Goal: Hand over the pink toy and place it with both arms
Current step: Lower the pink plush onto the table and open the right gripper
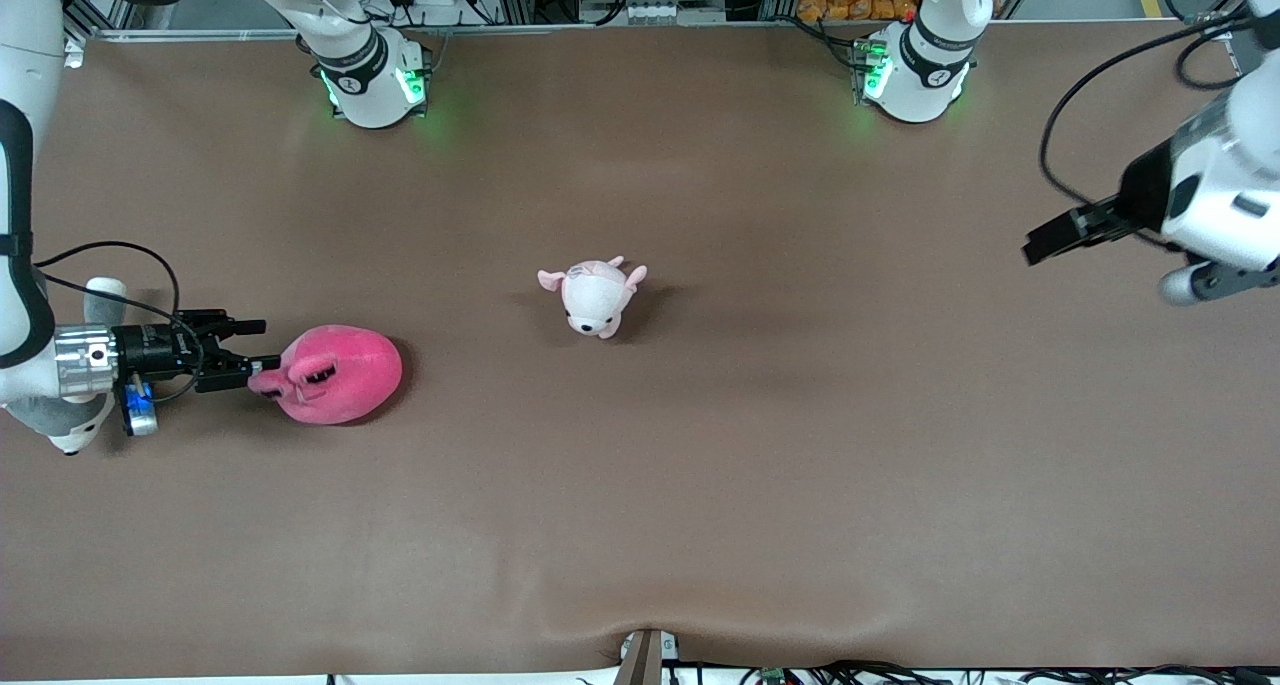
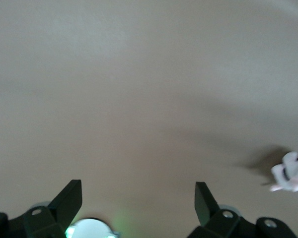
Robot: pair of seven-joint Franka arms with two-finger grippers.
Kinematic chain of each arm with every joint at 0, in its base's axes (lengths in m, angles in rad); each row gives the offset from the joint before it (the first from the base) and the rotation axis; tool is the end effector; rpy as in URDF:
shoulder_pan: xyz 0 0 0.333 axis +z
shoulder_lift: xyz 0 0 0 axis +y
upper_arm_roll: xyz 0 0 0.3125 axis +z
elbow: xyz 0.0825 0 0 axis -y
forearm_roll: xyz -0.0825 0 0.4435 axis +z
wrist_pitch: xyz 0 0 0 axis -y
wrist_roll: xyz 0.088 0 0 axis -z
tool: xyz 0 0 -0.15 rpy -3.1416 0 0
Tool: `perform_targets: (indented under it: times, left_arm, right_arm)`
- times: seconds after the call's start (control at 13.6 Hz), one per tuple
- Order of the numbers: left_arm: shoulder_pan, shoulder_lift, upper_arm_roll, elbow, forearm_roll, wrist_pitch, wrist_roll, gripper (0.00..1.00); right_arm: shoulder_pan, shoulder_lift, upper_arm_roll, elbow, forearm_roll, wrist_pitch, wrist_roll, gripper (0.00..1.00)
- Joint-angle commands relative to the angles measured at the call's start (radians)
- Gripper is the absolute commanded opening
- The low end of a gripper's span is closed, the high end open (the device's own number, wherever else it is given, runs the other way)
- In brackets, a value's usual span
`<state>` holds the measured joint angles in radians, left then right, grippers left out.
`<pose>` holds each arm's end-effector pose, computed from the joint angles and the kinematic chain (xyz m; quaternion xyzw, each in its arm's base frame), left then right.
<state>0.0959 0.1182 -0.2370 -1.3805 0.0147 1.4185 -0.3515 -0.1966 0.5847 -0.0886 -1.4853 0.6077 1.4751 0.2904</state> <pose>0.6252 -0.0781 0.5932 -0.9936 -0.1060 0.0389 0.0030 0.6712 -0.0965 0.2563 -0.8651 0.3184 0.2800 0.2680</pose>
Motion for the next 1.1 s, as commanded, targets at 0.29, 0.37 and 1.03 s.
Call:
perform_targets:
  times: [0.29, 0.37, 1.03]
  left_arm:
    - [-0.054, -0.198, 0.091, -0.256, 0.002, 0.078, 0.154, 1.00]
    - [-0.061, -0.206, 0.100, -0.268, -0.002, 0.091, 0.154, 1.00]
    - [-0.105, -0.256, 0.114, -0.304, 0.014, 0.106, 0.137, 1.00]
  right_arm:
    - [0.232, -0.143, 0.004, 0.177, -0.368, 0.001, -0.089, 1.00]
    - [0.250, -0.178, 0.004, 0.177, -0.405, 0.023, -0.097, 1.00]
    - [0.169, -0.474, -0.002, 0.064, -0.502, 0.031, -0.398, 1.00]
